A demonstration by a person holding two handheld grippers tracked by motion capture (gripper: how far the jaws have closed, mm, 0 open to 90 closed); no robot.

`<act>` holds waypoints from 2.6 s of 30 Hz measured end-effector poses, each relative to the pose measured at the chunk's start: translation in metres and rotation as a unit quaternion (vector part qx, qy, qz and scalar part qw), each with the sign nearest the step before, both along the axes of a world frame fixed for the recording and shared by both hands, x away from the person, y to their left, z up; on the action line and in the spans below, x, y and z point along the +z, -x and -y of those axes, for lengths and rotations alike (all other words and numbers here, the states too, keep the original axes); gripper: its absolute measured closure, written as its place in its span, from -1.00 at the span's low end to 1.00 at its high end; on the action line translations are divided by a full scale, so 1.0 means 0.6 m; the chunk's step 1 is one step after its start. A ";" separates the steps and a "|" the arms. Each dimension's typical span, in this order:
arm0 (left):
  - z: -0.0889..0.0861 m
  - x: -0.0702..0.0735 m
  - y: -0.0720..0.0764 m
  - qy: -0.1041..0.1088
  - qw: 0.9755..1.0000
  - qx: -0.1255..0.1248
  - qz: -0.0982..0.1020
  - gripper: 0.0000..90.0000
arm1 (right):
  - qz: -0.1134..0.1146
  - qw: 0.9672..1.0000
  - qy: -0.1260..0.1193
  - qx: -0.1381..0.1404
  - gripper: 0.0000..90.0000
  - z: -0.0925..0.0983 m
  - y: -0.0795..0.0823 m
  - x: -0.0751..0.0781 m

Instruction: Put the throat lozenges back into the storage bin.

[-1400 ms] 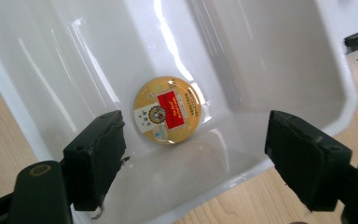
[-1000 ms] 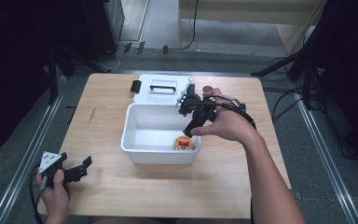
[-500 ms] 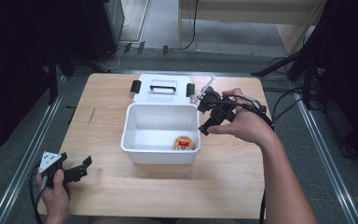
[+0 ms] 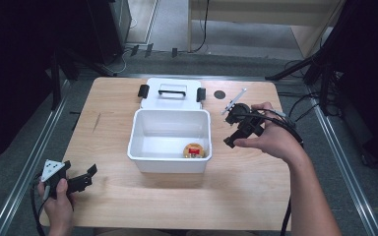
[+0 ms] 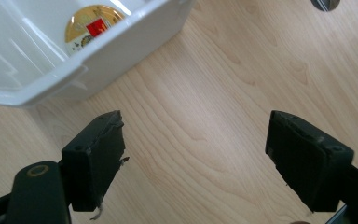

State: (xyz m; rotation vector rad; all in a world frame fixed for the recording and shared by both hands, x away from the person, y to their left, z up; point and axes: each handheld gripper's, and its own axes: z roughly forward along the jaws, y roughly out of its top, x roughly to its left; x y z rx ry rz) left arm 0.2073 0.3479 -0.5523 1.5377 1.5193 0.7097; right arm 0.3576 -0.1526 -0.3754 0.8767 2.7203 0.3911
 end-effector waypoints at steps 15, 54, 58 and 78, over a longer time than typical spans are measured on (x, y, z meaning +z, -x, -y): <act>0.000 0.000 0.000 -0.001 1.000 0.000 0.000 -1.00 | -0.018 0.997 -0.025 -0.073 -0.57 0.087 0.010 -0.079; 0.003 0.000 0.001 -0.008 1.000 0.000 -0.002 -1.00 | 0.073 0.939 -0.172 -0.288 -1.00 0.251 0.104 -0.242; 0.003 0.000 0.001 -0.007 1.000 0.000 -0.003 -1.00 | 0.099 0.927 -0.195 -0.306 -1.00 0.268 0.121 -0.255; 0.003 0.000 0.000 -0.003 1.000 -0.001 -0.004 -1.00 | 0.207 0.882 -0.256 -0.338 -1.00 0.306 0.183 -0.282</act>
